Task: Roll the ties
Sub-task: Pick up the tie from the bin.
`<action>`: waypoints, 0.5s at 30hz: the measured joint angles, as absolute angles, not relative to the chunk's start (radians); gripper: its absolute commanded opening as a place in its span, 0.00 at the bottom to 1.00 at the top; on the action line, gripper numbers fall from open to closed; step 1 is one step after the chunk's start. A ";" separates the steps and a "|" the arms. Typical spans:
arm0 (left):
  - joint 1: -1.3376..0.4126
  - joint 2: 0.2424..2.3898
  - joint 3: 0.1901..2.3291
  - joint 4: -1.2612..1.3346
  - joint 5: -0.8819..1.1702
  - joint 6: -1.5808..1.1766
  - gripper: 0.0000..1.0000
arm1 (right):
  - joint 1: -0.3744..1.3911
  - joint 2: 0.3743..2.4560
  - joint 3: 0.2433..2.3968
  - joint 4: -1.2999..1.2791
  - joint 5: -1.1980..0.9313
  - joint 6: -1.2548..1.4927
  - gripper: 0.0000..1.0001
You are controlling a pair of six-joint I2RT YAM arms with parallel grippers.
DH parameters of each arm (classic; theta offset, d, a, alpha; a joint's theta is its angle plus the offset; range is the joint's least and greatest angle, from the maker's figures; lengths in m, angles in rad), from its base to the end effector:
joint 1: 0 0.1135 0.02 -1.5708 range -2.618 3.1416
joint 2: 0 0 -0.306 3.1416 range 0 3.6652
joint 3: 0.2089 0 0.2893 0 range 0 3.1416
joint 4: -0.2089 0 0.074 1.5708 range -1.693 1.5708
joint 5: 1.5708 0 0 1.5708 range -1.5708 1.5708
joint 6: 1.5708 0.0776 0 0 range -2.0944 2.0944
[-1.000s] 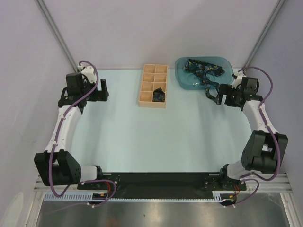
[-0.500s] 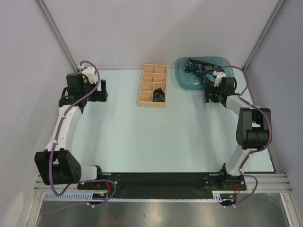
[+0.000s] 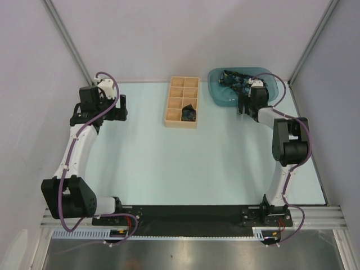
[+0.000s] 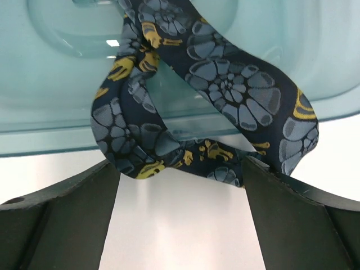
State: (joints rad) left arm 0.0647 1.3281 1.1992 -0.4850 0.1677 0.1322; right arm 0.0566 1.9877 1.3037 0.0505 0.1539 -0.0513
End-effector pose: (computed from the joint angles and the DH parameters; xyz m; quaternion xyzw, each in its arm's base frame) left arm 0.3580 0.0102 0.3469 0.0684 0.8828 -0.0289 0.4639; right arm 0.5224 0.0177 0.1718 -0.0133 0.8901 -0.0674 0.4505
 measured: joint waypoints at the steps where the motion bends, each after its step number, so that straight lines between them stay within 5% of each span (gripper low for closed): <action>1: 0.065 1.328 1.199 -0.485 0.168 0.132 0.99 | 0.056 1.988 1.305 0.046 0.154 -0.045 0.91; 15: 0.065 1.328 1.198 -0.505 0.205 0.140 1.00 | -0.014 1.810 1.262 -0.131 -0.034 -0.063 1.00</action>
State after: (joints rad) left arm 0.0650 1.3285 1.1984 -0.5045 0.2054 0.1402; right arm -0.0139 1.8095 1.2617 -0.1314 -0.0338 -0.0631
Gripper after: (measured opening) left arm 0.994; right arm 0.994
